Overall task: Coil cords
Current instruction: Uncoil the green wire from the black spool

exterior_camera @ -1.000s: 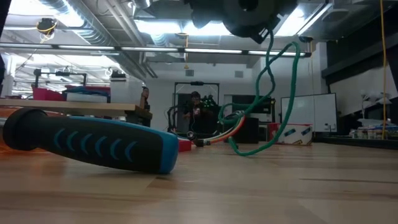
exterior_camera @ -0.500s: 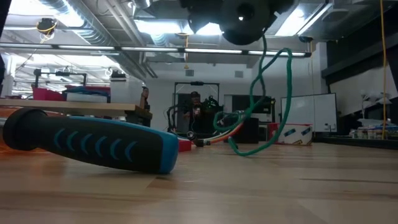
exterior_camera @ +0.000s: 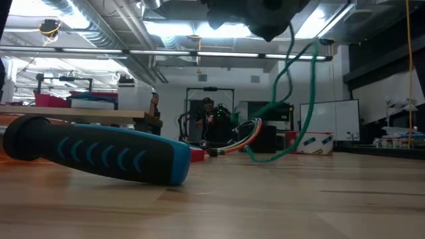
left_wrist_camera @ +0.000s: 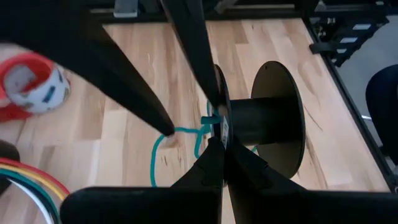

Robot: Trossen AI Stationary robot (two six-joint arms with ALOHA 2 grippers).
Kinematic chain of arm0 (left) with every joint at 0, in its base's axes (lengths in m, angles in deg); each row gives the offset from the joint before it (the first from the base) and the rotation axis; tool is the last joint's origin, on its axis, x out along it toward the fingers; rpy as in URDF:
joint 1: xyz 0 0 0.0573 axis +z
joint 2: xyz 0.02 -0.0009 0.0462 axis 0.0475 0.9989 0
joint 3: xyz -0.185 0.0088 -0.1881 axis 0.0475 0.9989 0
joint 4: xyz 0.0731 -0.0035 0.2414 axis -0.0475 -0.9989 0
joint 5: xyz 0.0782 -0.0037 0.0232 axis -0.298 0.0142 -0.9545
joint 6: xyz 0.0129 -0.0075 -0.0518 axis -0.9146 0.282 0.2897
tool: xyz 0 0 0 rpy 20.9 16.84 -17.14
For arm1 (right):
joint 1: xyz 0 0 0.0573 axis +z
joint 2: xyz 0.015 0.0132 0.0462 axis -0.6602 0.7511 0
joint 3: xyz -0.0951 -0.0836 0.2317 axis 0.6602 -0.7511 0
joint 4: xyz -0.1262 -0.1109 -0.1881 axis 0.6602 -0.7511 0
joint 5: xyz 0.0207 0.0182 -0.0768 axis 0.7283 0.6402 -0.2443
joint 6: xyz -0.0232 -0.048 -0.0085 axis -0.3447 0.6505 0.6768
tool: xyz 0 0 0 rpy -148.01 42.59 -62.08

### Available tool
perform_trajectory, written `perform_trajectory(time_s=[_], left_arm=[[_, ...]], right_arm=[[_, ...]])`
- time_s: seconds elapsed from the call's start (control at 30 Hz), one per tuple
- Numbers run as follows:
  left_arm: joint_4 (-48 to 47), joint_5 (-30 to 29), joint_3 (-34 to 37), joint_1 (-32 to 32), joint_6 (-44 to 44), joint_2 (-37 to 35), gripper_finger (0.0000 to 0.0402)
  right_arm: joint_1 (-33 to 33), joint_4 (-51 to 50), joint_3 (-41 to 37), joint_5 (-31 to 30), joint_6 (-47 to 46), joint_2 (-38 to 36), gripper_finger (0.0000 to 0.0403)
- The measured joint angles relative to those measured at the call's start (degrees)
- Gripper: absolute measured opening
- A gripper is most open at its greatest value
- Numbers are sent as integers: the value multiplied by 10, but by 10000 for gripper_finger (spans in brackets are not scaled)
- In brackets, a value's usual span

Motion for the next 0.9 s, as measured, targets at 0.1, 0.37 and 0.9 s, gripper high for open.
perform_trajectory(time_s=[0.1,0.37,0.9], left_arm=[[15,0,0,0,-10,0,0],[16,0,0,0,-12,0,0],[-31,-12,0,0,10,0,0]], right_arm=[[0,-1,0,0,0,0,115],[0,-3,0,0,0,0,115],[0,-9,0,-1,0,0,115]])
